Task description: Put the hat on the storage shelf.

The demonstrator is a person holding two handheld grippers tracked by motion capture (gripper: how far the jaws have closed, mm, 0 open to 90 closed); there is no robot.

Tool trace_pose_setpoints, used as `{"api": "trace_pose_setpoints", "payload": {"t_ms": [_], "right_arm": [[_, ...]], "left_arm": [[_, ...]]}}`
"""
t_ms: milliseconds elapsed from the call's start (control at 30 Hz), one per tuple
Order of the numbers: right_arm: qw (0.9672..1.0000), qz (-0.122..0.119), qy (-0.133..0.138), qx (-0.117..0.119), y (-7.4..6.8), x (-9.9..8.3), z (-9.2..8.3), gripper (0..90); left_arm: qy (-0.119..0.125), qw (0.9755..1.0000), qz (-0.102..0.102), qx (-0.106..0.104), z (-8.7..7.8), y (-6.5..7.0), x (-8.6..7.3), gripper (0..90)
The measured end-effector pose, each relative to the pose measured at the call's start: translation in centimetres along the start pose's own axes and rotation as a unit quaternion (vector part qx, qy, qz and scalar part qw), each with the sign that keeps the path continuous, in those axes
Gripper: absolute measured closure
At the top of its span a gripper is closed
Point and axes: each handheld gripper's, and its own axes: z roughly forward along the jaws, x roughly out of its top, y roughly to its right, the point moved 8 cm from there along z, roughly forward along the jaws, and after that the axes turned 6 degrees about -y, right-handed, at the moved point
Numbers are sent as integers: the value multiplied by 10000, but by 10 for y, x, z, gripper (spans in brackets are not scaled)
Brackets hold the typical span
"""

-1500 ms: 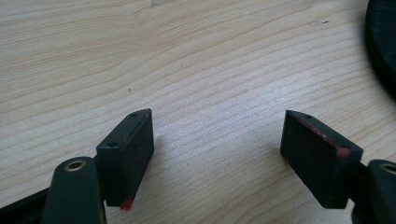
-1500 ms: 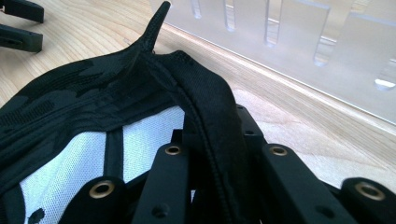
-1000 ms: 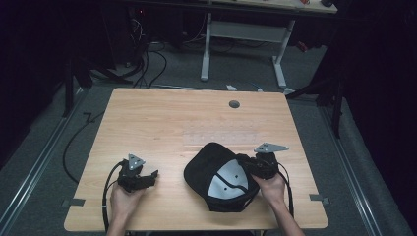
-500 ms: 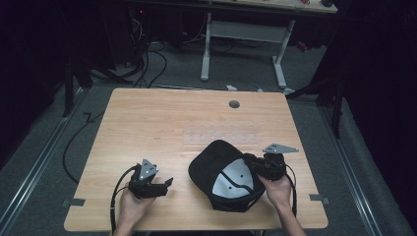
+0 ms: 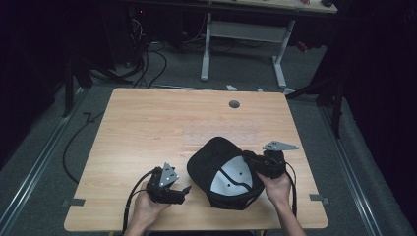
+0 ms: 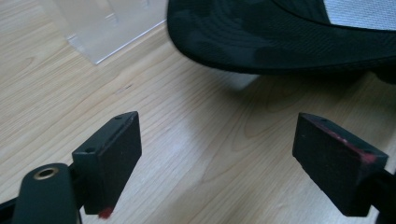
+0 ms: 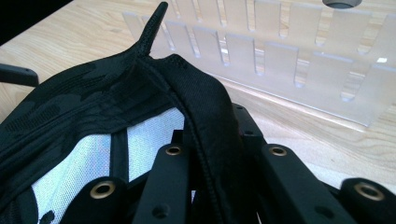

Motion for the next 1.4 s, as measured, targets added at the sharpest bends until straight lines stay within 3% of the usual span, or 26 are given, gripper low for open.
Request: {"api": "trace_pose_setpoints", "payload": {"t_ms": [233, 467, 800, 1000, 1133, 1400], "right_arm": [[10000, 22, 11, 40, -5, 5, 1, 796], [10000, -11, -60, 38, -9, 7, 4, 795], [9993, -33, -366, -32, -11, 0, 10, 796], [9991, 4, -422, -49, -10, 0, 11, 796], [9990, -19, -452, -27, -13, 0, 12, 796], [9986, -40, -531, -49, -15, -2, 13, 795]], "left_arm": [[-32, 10000, 86, -30, 8, 9, 0, 151], [114, 9998, 184, -43, 8, 14, 6, 151], [159, 9986, 498, -30, 7, 19, 3, 155], [185, 9975, 677, -62, 6, 25, 4, 170], [157, 9958, 902, 9, 8, 28, 4, 183], [129, 9945, 1037, 12, 9, 29, 1, 228]]}}
